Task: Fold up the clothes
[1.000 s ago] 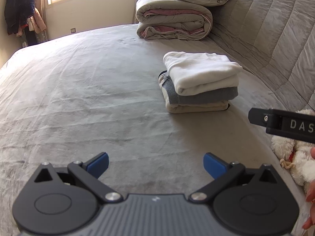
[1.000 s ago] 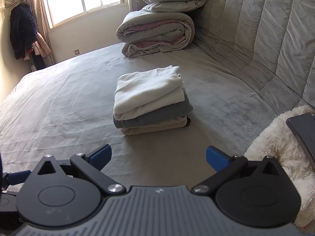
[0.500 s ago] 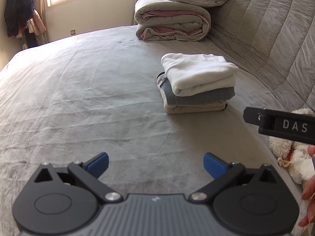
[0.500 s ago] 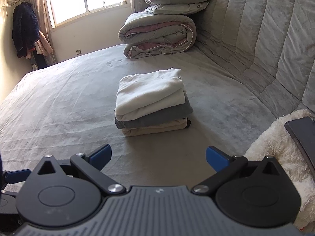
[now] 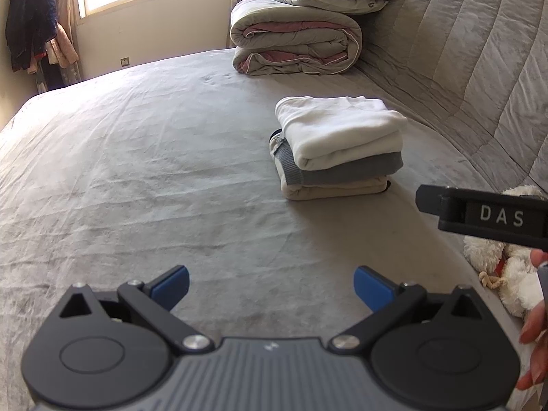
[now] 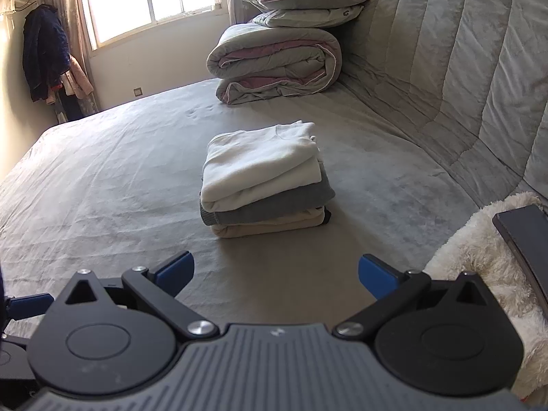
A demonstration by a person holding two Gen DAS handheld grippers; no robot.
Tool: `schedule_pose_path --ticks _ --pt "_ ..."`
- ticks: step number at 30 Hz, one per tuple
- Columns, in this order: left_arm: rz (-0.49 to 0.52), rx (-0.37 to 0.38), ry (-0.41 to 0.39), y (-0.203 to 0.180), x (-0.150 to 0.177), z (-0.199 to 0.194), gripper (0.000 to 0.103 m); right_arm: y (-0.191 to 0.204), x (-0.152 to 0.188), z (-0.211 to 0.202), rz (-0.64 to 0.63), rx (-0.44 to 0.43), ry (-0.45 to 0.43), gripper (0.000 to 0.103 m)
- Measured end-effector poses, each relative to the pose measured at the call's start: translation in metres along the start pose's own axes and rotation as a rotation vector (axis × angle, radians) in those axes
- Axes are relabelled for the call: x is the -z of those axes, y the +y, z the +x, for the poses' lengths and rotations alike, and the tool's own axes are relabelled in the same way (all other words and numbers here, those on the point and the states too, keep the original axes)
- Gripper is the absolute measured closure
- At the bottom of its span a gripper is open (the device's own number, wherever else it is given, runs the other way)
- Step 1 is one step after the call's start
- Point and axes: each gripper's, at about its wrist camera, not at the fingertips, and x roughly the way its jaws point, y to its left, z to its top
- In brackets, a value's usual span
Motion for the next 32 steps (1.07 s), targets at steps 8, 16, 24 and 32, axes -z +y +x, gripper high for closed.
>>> schedule_pose_path --ticks 8,16,24,32 --pt "0.005 0.018 0.020 0.001 0.004 -0.008 0.001 0.014 -0.008 -0.013 -0.035 0.010 -0.038 0.000" --pt "0.062 -0.006 0.005 0.009 0.022 -0.038 0.001 0.045 -0.003 -0.049 -0.102 0.005 -0.070 0.000" --pt "0.038 -0.009 0.004 0.043 0.038 -0.063 0.001 0.072 0.012 -0.073 -0.102 -0.013 -0.070 0.000" --pt "-0.004 -0.037 0.003 0.078 0.051 -0.060 0.001 0.088 0.029 -0.072 -0.054 -0.023 -0.055 0.000"
